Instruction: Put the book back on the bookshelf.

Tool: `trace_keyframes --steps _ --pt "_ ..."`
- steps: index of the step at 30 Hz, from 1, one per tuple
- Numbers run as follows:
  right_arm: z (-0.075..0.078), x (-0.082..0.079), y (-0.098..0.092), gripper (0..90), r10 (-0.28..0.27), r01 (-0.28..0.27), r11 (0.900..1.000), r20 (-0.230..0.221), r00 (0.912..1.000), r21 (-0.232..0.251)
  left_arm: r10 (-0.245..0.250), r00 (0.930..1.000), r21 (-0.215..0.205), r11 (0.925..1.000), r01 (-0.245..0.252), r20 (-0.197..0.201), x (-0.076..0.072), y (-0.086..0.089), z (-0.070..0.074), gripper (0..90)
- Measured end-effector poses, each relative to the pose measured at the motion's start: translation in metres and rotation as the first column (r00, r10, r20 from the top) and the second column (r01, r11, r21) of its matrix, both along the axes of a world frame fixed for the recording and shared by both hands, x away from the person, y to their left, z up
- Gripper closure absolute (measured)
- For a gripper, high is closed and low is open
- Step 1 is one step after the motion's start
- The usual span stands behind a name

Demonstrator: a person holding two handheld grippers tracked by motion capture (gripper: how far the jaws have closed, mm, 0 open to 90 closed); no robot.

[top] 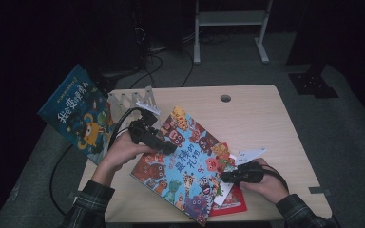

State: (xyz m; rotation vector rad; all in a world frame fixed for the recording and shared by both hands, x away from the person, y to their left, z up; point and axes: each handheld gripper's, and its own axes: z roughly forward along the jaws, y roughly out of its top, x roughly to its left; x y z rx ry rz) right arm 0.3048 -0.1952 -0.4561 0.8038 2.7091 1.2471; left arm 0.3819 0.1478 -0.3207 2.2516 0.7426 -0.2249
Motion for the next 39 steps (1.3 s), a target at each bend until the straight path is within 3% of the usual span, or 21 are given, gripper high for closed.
trace_keyframes --steps 3,12,29,33,39 --pt "0.000 -0.001 0.002 83.0 0.003 -0.003 1.000 0.015 0.9999 -0.008 -0.010 0.9999 0.040 0.9991 0.010 0.006 0.001 -0.004 0.004 12.0" --pt "0.001 -0.006 0.010 84.2 0.005 -0.003 0.999 0.058 0.9983 -0.036 -0.028 0.9993 0.038 0.9989 0.027 0.026 0.002 -0.013 0.018 12.6" --pt "0.000 -0.010 0.023 85.0 -0.007 0.010 0.999 0.095 0.9954 -0.040 -0.053 0.9958 0.089 0.9950 0.047 0.074 0.003 -0.025 0.046 30.5" --pt "0.000 -0.010 0.024 84.9 -0.009 0.013 0.999 0.096 0.9953 -0.041 -0.044 0.9965 0.115 0.9927 0.035 0.071 0.006 -0.027 0.048 36.4" --pt "0.000 -0.010 0.024 84.9 -0.009 0.012 0.999 0.095 0.9954 -0.038 -0.014 0.9996 0.139 0.9902 0.010 0.026 0.011 -0.027 0.051 50.9"
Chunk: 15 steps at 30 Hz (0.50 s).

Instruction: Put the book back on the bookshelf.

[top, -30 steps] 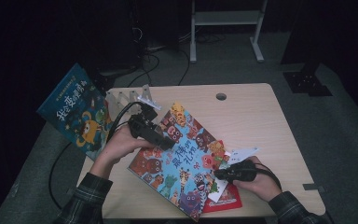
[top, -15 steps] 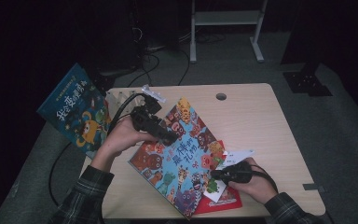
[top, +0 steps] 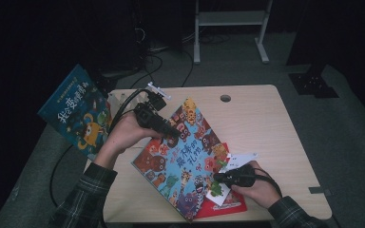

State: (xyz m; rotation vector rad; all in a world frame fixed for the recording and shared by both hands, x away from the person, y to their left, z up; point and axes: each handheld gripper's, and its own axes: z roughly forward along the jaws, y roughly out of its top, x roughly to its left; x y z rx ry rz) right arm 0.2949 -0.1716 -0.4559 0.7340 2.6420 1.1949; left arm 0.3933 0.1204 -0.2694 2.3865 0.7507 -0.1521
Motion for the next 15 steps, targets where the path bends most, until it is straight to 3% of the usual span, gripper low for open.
trace_keyframes --steps 5,8,10,15 --pt "-0.0002 0.0000 -0.0004 84.9 0.002 -0.002 1.000 0.003 1.0000 0.001 -0.010 0.9992 0.015 0.9998 0.011 -0.038 0.0024 -0.0056 -0.0007 57.7" --pt "-0.0001 -0.0004 -0.0003 84.9 0.002 -0.002 1.000 0.006 1.0000 -0.002 -0.003 0.9995 0.022 0.9997 0.004 -0.031 0.0023 -0.0066 0.0008 60.1" --pt "-0.0002 -0.0003 -0.0005 84.8 0.003 -0.003 1.000 0.006 1.0000 -0.001 0.003 0.9985 0.004 1.0000 -0.003 -0.054 0.0043 -0.0055 0.0005 63.4" --pt "-0.0003 0.0000 -0.0007 84.6 0.007 -0.007 1.000 0.004 1.0000 0.002 0.009 0.9967 0.007 0.9999 -0.009 -0.081 0.0085 -0.0022 0.0012 64.4"
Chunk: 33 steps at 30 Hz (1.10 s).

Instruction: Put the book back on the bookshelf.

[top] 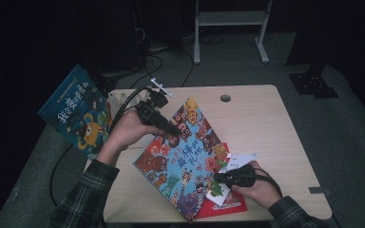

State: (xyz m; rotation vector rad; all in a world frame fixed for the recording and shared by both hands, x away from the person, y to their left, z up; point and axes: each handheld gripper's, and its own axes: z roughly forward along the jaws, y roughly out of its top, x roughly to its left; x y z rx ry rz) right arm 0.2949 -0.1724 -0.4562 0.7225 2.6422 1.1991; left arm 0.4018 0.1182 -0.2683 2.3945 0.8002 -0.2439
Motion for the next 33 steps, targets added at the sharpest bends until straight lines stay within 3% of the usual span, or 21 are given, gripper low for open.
trace_keyframes --steps 7,16,22,25,29,33 --pt "0.000 0.000 0.001 83.5 0.003 -0.003 1.000 0.001 1.0000 0.001 0.007 0.9990 -0.016 0.9998 -0.007 -0.044 0.007 0.003 0.000 66.7" --pt "0.000 0.000 0.001 81.6 0.009 -0.009 1.000 0.001 1.0000 0.002 -0.012 0.9982 -0.019 0.9997 0.011 -0.059 0.009 -0.004 0.006 69.7" --pt "0.000 0.003 -0.002 65.2 0.017 -0.017 1.000 0.010 0.9998 0.007 -0.009 0.9976 -0.023 0.9997 0.008 -0.069 0.012 -0.006 0.013 73.4" --pt "0.000 0.008 -0.010 59.4 -0.013 0.013 1.000 0.016 0.9998 0.022 -0.011 0.9973 -0.021 0.9997 0.009 -0.073 0.013 -0.007 0.018 75.6" --pt "0.000 0.012 -0.017 57.0 -0.042 0.041 0.999 0.020 0.9989 0.031 -0.018 0.9982 -0.001 0.9998 0.018 -0.058 0.012 -0.009 0.026 77.5" --pt "-0.001 0.012 -0.017 56.2 -0.037 0.036 0.999 0.020 0.9991 0.023 -0.022 0.9990 0.027 0.9994 0.023 -0.038 0.012 -0.012 0.034 78.5"
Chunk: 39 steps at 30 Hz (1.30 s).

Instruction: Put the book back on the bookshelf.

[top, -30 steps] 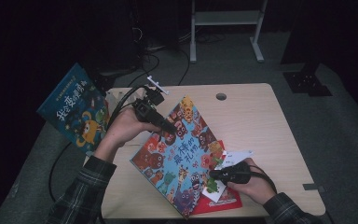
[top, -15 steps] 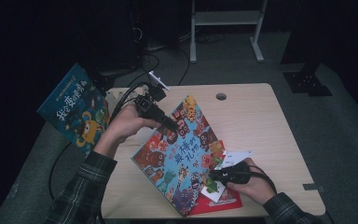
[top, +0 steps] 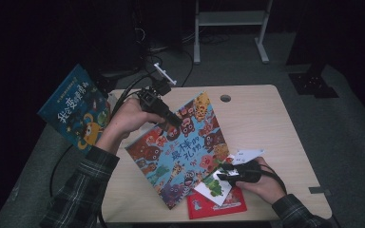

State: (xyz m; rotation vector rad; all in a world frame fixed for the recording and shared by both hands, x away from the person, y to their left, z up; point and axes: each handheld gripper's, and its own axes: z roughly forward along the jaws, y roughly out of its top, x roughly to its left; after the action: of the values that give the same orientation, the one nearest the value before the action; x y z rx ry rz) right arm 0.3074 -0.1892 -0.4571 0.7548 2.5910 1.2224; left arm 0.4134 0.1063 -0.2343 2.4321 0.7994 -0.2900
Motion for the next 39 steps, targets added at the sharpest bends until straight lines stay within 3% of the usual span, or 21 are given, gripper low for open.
trace_keyframes --steps 5,6,10,12,15,17,21,22,25,28,32,34,39 --pt "0.000 0.002 -0.002 52.7 -0.008 0.008 1.000 0.005 1.0000 0.001 -0.017 0.9988 0.030 0.9994 0.015 0.046 -0.004 -0.006 0.009 80.1" --pt "-0.001 0.003 -0.004 50.6 -0.012 0.012 1.000 0.009 0.9999 0.006 -0.026 0.9972 0.050 0.9985 0.023 0.071 -0.006 -0.008 0.010 80.5" --pt "0.001 0.009 -0.014 44.6 -0.052 0.052 0.998 0.015 0.9985 0.045 -0.023 0.9863 0.142 0.9898 -0.001 0.163 -0.013 -0.013 0.013 80.6" --pt "0.004 0.012 -0.022 43.3 -0.087 0.086 0.994 0.013 0.9961 0.068 -0.016 0.9793 0.166 0.9860 -0.018 0.202 -0.014 -0.013 0.010 80.6" --pt "0.006 0.020 -0.037 40.8 -0.152 0.149 0.984 0.018 0.9882 0.100 -0.006 0.9814 0.164 0.9861 -0.026 0.192 -0.013 -0.009 0.011 80.6" --pt "0.006 0.027 -0.049 39.1 -0.212 0.208 0.970 0.018 0.9771 0.129 -0.014 0.9834 0.164 0.9863 -0.016 0.181 -0.013 -0.007 0.010 80.6" --pt "-0.001 0.047 -0.072 35.1 -0.358 0.352 0.923 0.013 0.9337 0.155 -0.011 0.9838 0.160 0.9870 -0.018 0.179 -0.014 -0.004 0.010 80.6" --pt "-0.004 0.053 -0.077 34.4 -0.394 0.388 0.912 0.020 0.9190 0.135 -0.013 0.9838 0.161 0.9868 -0.017 0.179 -0.014 -0.003 0.010 80.6" --pt "-0.009 0.064 -0.086 31.8 -0.452 0.447 0.889 0.037 0.8914 0.097 -0.007 0.9846 0.153 0.9880 -0.020 0.175 -0.014 0.001 0.010 80.6" --pt "-0.015 0.074 -0.091 29.6 -0.486 0.482 0.873 0.050 0.8728 0.068 -0.004 0.9856 0.147 0.9889 -0.021 0.169 -0.015 0.004 0.011 80.6" --pt "-0.024 0.082 -0.093 27.2 -0.510 0.509 0.860 0.071 0.8575 0.023 0.009 0.9874 0.140 0.9897 -0.032 0.158 -0.015 0.012 0.014 80.6" --pt "-0.027 0.084 -0.092 25.4 -0.509 0.512 0.859 0.080 0.8570 -0.018 0.017 0.9869 0.136 0.9899 -0.039 0.161 -0.017 0.016 0.016 80.5" --pt "-0.029 0.089 -0.092 19.2 -0.509 0.511 0.858 0.048 0.8597 -0.052 0.045 0.9857 0.137 0.9883 -0.067 0.163 -0.020 0.029 0.021 80.6"
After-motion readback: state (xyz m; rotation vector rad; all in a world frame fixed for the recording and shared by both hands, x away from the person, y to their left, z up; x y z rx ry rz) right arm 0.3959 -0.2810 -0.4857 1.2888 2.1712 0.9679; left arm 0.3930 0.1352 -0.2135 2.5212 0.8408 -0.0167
